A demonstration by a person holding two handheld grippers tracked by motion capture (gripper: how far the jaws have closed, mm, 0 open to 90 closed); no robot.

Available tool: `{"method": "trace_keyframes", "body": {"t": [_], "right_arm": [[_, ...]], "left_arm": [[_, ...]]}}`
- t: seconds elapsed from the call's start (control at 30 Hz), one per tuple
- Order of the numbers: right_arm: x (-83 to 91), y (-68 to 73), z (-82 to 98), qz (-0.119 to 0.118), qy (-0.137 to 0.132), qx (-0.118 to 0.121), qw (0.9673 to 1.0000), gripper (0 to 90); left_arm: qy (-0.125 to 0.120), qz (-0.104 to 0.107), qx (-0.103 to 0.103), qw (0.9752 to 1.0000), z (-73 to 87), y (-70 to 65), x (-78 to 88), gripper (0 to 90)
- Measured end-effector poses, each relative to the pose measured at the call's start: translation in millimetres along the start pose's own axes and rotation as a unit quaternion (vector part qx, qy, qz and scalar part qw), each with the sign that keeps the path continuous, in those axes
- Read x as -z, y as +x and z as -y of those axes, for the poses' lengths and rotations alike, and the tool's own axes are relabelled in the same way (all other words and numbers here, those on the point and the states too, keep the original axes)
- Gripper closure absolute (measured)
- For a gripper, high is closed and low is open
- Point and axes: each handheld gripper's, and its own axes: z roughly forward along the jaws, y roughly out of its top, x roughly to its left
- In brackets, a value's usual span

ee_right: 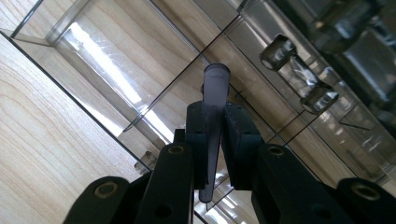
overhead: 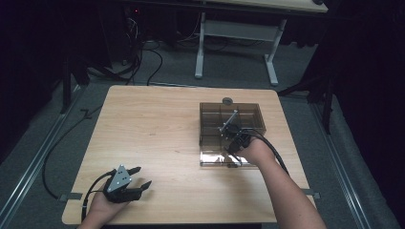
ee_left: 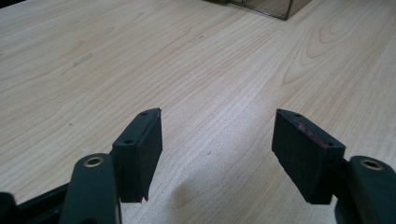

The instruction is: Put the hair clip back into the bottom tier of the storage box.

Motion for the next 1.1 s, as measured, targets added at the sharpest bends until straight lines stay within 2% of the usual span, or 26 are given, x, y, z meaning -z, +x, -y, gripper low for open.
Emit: {"method": "trace_keyframes", "body": {"t": [0.03,0.1,0.13,0.3,0.37,0.47,0.5,0.53,0.63,0.8,1.0,1.1], "right_arm": [[-1.1,-0.6,-0.1,0.001,0.000,0.008,1.0000,81.3],[-4.2,2.0,2.3,-0.002,0.004,-0.008,1.0000,81.3],[-4.2,2.0,2.3,-0.002,0.004,-0.008,1.0000,81.3],[-9.5,2.0,5.9,-0.005,0.005,-0.004,1.0000,81.3],[-11.9,2.3,5.2,-0.004,0.005,0.009,0.9999,81.2],[-12.2,4.3,4.5,-0.004,0.010,0.000,0.9999,81.1],[-14.2,3.4,3.3,-0.006,0.004,0.011,0.9999,81.1],[-14.5,4.9,3.2,-0.002,0.010,0.002,0.9999,81.1],[-17.0,2.9,2.3,-0.001,0.007,0.020,0.9998,80.8],[-18.1,3.1,1.5,-0.002,0.009,0.009,0.9999,78.8],[-9.2,5.2,3.8,-0.005,0.004,-0.012,0.9999,77.8],[-3.8,5.8,7.1,-0.005,0.002,-0.014,0.9999,77.8]], "left_arm": [[0.000,0.000,0.000,1.0000,0.0,0.0,0.0,33.8],[0.000,0.000,-0.001,1.0000,0.0,0.0,0.1,33.8],[0.000,0.000,-0.001,1.0000,0.0,0.0,0.1,33.8],[0.000,0.000,-0.002,1.0000,0.0,-0.1,0.1,33.8],[0.000,0.000,-0.001,1.0000,0.0,0.0,0.0,33.8],[0.000,-0.001,-0.001,1.0000,0.0,0.0,0.0,33.8],[0.000,-0.001,-0.001,1.0000,-0.1,0.0,0.0,33.8],[0.000,-0.001,-0.001,1.0000,-0.1,-0.1,0.0,33.9],[0.000,0.000,-0.001,1.0000,0.0,-0.1,0.0,33.9],[0.000,0.000,-0.001,1.0000,0.0,0.0,0.1,33.8],[-0.001,0.000,0.000,1.0000,0.0,0.0,-0.2,33.8],[-0.001,0.000,0.001,1.0000,0.0,0.3,-0.2,33.8]]}}
